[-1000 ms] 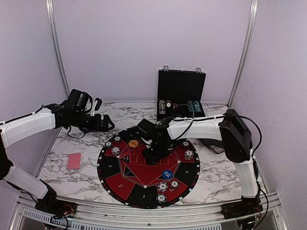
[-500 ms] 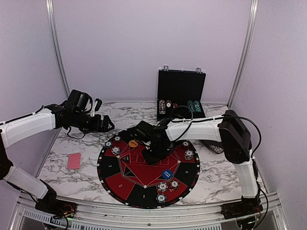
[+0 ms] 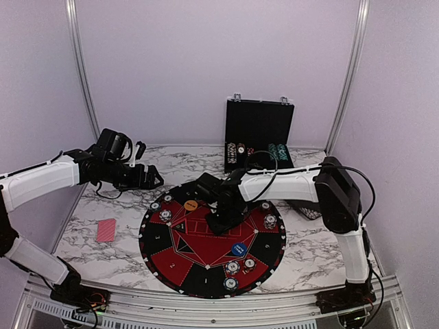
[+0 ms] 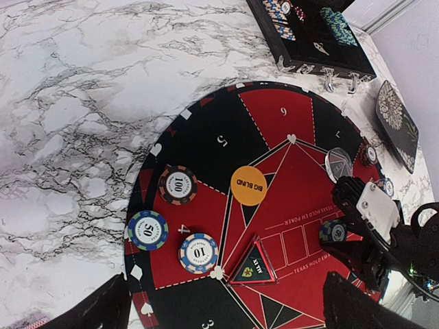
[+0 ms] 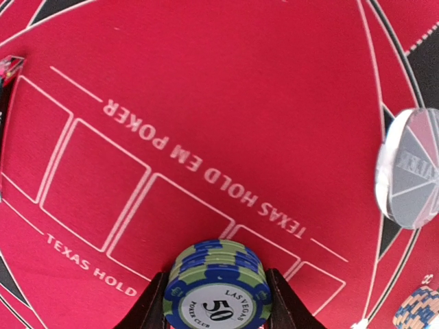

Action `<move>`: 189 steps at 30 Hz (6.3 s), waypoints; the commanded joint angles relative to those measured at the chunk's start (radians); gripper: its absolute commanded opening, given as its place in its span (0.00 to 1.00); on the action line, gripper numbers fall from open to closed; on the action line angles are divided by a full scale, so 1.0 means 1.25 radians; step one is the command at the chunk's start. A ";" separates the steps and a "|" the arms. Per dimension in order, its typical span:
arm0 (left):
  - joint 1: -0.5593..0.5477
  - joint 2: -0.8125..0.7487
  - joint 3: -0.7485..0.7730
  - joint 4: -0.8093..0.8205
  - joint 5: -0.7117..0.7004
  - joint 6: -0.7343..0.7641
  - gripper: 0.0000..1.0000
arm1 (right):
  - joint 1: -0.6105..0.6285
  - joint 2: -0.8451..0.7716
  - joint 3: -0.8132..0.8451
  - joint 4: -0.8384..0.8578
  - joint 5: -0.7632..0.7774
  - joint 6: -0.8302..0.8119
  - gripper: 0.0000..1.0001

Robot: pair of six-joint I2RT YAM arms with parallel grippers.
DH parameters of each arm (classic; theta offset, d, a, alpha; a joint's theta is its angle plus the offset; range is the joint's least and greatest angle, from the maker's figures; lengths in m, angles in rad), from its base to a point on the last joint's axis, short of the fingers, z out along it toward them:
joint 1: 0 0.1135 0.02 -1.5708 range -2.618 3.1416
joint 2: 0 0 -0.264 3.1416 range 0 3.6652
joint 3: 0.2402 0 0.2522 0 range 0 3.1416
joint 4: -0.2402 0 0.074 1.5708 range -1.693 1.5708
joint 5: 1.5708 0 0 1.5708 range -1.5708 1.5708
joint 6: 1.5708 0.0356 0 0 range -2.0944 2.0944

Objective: Distribute texas hold em gaming equipment
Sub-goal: Pick up the pile of poker chips from the poker table mat, then place the poker chips pile in the dealer area, then pick up the face-down deck piles from the center of the board.

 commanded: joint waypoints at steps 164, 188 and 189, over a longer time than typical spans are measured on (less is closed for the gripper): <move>0.003 0.037 -0.010 -0.026 -0.050 -0.041 0.99 | -0.204 -0.275 0.022 0.120 0.149 -0.179 0.94; 0.059 -0.146 -0.106 -0.288 -0.338 -0.169 0.99 | -0.247 -0.498 -0.246 0.528 0.053 -0.206 0.98; 0.070 -0.152 -0.115 -0.294 -0.339 -0.168 0.99 | -0.250 -0.501 -0.251 0.538 0.036 -0.206 0.98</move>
